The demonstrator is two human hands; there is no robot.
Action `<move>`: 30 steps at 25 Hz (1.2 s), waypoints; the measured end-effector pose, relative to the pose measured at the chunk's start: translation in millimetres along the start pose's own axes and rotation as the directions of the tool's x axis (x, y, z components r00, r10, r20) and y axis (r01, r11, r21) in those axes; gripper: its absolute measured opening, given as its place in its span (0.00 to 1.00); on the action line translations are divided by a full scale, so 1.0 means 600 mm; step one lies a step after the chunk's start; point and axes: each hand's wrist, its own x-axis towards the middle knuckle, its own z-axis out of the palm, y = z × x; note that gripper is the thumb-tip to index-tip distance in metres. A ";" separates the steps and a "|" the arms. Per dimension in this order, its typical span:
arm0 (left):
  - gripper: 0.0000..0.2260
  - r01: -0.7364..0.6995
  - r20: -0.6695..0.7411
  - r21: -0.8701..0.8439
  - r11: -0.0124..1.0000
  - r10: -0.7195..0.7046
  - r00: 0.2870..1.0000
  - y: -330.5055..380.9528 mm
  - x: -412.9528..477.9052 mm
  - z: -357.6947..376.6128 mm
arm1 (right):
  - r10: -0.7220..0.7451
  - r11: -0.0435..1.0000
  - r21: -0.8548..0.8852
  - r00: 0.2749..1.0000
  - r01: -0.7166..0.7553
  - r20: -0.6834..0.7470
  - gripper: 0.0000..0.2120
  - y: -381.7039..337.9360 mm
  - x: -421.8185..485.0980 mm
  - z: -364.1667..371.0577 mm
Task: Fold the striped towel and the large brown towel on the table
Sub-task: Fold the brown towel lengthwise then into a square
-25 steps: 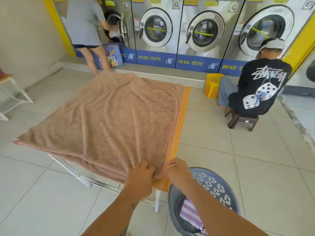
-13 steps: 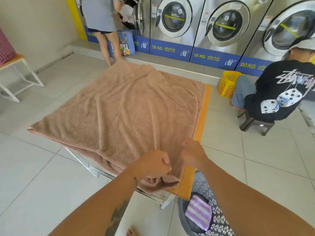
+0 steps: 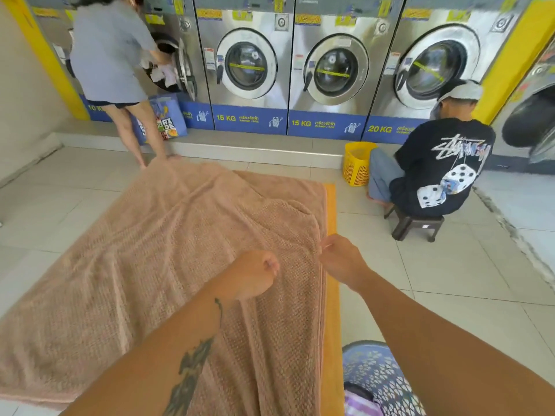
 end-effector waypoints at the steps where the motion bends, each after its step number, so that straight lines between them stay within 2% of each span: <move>1: 0.11 0.010 -0.005 0.007 1.000 -0.010 1.000 0.008 0.026 -0.010 | -0.018 0.998 -0.053 1.000 0.018 -0.004 0.14 -0.010 0.028 -0.010; 3: 0.11 0.030 -0.017 0.004 1.000 -0.030 0.999 0.025 0.073 -0.033 | -0.037 0.995 -0.094 0.999 0.036 -0.011 0.13 -0.026 0.088 -0.027; 8: 0.12 0.033 -0.081 0.036 0.999 -0.030 0.996 0.050 0.187 -0.087 | -0.027 0.999 0.026 0.997 0.025 0.073 0.14 -0.056 0.223 -0.051; 13: 0.14 0.044 -0.099 0.073 0.996 -0.036 0.994 0.039 0.310 -0.126 | -0.097 0.982 -0.154 0.990 0.112 0.104 0.07 -0.091 0.330 -0.035; 18: 0.24 -0.038 -0.063 0.276 0.960 0.058 0.996 0.031 0.419 -0.136 | -0.080 0.988 -0.124 0.989 0.096 0.121 0.15 -0.101 0.401 0.027; 21: 0.32 -0.041 0.012 0.486 0.873 0.040 0.999 0.009 0.461 -0.133 | -0.057 0.952 -0.281 0.975 0.118 0.216 0.07 -0.109 0.437 0.052; 22: 0.31 -0.049 0.028 0.542 0.839 0.040 0.999 0.000 0.473 -0.132 | -0.032 0.931 -0.341 0.958 0.132 0.283 0.03 -0.113 0.445 0.054; 23: 0.28 -0.061 0.021 0.567 0.822 0.059 0.998 -0.011 0.483 -0.133 | -0.016 0.921 -0.362 0.942 0.144 0.335 0.05 -0.121 0.451 0.053; 24: 0.23 -0.078 -0.003 0.567 0.820 0.097 0.995 -0.018 0.490 -0.136 | -0.026 0.939 -0.315 0.943 0.136 0.330 0.06 -0.126 0.458 0.048; 25: 0.17 -0.099 -0.026 0.545 0.833 0.135 0.991 -0.020 0.496 -0.140 | -0.063 0.976 -0.185 0.967 0.111 0.247 0.06 -0.129 0.461 0.041; 27: 0.13 -0.138 -0.044 0.482 0.865 0.182 0.982 -0.009 0.507 -0.150 | -0.081 0.981 0.174 0.995 0.090 -0.056 0.10 -0.134 0.454 0.024; 28: 0.12 -0.134 -0.008 0.446 0.885 0.153 0.988 0.001 0.514 -0.155 | -0.090 0.955 0.267 0.984 0.130 -0.156 0.12 -0.131 0.448 0.015; 30: 0.16 -0.110 0.173 0.448 0.887 0.034 0.984 0.030 0.520 -0.162 | -0.086 0.941 0.311 0.983 0.134 -0.165 0.15 -0.112 0.439 0.005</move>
